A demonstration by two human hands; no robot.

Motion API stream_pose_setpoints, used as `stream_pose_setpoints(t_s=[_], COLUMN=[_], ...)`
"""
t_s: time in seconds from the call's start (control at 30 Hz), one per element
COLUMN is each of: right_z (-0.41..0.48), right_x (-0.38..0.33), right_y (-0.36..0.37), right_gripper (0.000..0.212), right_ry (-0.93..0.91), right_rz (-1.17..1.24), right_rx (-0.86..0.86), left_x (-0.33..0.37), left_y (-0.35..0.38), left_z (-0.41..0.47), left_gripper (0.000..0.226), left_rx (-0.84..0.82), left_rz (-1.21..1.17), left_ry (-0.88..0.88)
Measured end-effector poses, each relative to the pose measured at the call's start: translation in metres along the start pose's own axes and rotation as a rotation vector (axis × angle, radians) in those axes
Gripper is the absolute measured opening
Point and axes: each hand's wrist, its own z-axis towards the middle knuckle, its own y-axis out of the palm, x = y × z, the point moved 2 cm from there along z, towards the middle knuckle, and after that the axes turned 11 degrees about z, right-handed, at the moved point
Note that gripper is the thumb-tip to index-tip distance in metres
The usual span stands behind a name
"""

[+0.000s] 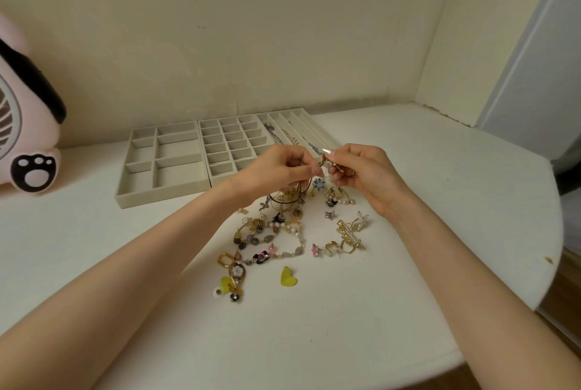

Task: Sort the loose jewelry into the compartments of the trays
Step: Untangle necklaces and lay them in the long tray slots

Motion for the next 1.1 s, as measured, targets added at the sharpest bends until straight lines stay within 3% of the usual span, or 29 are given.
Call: stream_pose_setpoints(t_s=[0.33, 0.57, 0.93, 1.1], right_z=[-0.001, -0.003, -0.001, -0.001], right_x=[-0.005, -0.006, -0.005, -0.006], right_y=[0.002, -0.001, -0.005, -0.006], right_gripper=[0.014, 0.007, 0.008, 0.020], right_ry=[-0.094, -0.030, 0.006, 0.006], right_rz=[-0.143, -0.063, -0.011, 0.063], right_rx=[-0.001, -0.048, -0.001, 0.040], left_x=[-0.002, -0.005, -0.004, -0.004], left_y=[-0.002, -0.004, -0.011, -0.010], left_z=[-0.001, 0.001, 0.003, 0.004], left_gripper=[0.011, 0.011, 0.004, 0.005], left_rx=[0.056, 0.101, 0.162, 0.151], left_rz=[-0.039, -0.132, 0.060, 0.067], left_ry=[0.013, -0.019, 0.060, 0.080])
